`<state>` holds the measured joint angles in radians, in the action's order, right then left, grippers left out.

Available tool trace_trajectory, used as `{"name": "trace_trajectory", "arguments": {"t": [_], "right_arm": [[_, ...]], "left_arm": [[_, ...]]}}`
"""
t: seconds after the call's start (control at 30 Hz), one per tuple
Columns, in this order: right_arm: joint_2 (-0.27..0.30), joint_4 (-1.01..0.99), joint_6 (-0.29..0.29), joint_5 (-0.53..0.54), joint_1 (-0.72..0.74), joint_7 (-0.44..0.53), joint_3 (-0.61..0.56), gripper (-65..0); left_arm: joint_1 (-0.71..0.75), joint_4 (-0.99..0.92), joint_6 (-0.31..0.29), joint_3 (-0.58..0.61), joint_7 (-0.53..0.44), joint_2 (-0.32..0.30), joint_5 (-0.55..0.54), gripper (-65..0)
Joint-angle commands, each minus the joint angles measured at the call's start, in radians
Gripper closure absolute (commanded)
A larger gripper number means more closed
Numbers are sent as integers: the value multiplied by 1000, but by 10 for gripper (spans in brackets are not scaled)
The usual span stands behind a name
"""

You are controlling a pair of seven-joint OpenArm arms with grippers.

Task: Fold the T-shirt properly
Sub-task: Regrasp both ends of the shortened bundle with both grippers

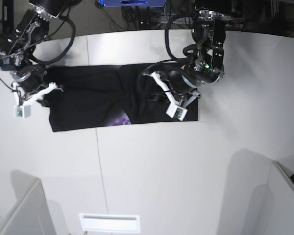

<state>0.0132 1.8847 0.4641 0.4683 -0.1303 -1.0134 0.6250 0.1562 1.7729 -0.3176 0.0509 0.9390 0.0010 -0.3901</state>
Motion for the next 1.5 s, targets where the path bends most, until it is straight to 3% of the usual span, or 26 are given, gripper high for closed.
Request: {"name": "trace_trajectory", "arguments": {"t": [0.0,0.03,0.07,0.2,0.23,0.3,0.47,0.6,0.77,1.23,1.37,1.47], "right_arm": [[6,17,3,19,30,-9,6,0],[18,16,3,19,50,-40,16,0],[27,9,3,19,68,-68,17,0],[54,-80,3,22,142,-129,26,-324],[58,-104,3,22,145,-127,26,-381],[63,-144,3,22,156,-127,26,-426],[89,-244,3,22,189,-127,22,-419],[87,-308,2,22,202,-127,17,-419],[86,-334,2,22,199,-129,17,-419],[-3,-325,6,22,179,-158,14,-419],[-26,-308,74,23,183,-155,25,-417],[-26,-316,80,23,183,-153,17,-417]], "left_arm": [[-10,2,-10,-13,-18,-6,-28,-48],[-10,-15,-10,-36,-18,-16,-28,0],[-11,-31,-10,-56,-19,-23,-28,0],[-16,-84,-10,-107,-22,-29,-27,0],[-19,-90,-10,-108,-36,-32,-27,0],[-7,-118,-10,-101,-84,-57,-27,0],[1,-219,-10,-110,-150,-95,-25,0],[18,-227,-10,-116,-182,-152,-28,0],[7,-224,1,-139,-189,-178,-28,0],[-25,-101,21,-224,-151,-187,-34,0],[12,-12,19,-359,-150,-183,-34,0],[21,-5,19,-454,-150,-186,-28,0]]}}
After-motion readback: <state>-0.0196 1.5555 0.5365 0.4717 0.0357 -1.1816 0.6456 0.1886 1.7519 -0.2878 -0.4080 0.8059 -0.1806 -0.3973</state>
